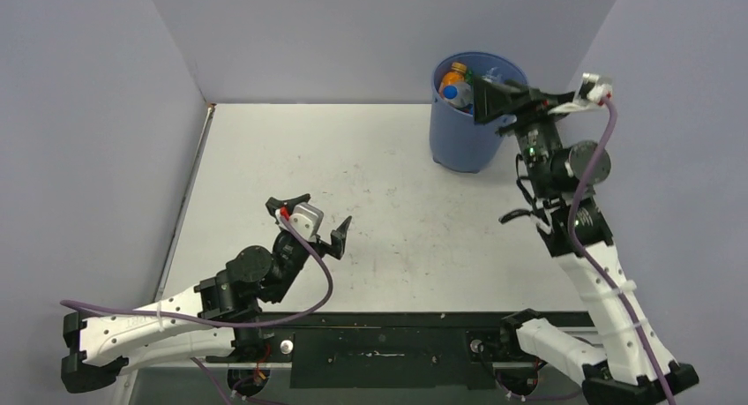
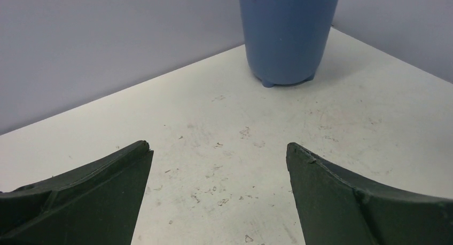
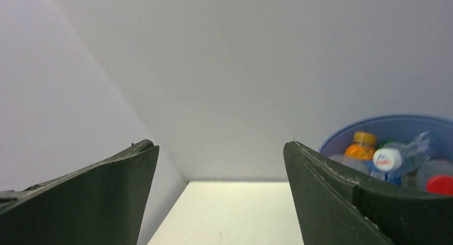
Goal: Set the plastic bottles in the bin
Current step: Reset both arms
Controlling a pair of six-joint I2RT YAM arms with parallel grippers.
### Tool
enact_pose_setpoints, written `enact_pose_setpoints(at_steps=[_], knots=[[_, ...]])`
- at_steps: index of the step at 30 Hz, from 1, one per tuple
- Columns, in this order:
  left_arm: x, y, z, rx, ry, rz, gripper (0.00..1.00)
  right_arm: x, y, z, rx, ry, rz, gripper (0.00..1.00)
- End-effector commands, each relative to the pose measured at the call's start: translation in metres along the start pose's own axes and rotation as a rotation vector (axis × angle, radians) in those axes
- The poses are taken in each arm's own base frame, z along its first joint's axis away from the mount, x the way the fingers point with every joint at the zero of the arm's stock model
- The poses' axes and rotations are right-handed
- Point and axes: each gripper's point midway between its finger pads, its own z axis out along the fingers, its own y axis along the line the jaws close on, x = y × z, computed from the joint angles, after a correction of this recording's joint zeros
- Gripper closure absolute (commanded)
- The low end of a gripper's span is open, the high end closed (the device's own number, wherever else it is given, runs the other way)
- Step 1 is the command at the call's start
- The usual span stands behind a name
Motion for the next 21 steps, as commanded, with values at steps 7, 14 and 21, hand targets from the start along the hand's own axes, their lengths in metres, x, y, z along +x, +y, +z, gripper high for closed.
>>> enact_pose_setpoints(at_steps=[7, 14, 21], knots=[[-0.038, 0.053, -0.022, -0.297, -0.086, -0.271, 0.04, 0.13, -0.031, -0.119, -0.048, 0.278, 0.072, 0.1], [-0.016, 0.077, -0.028, -0.577, -0.061, -0.35, 0.04, 0.174, -0.101, -0.166, 0.23, 0.285, 0.133, 0.1], [0.005, 0.066, -0.017, -0.652, 0.023, -0.194, 0.04, 0.177, -0.142, -0.182, 0.452, 0.226, 0.166, 0.1]])
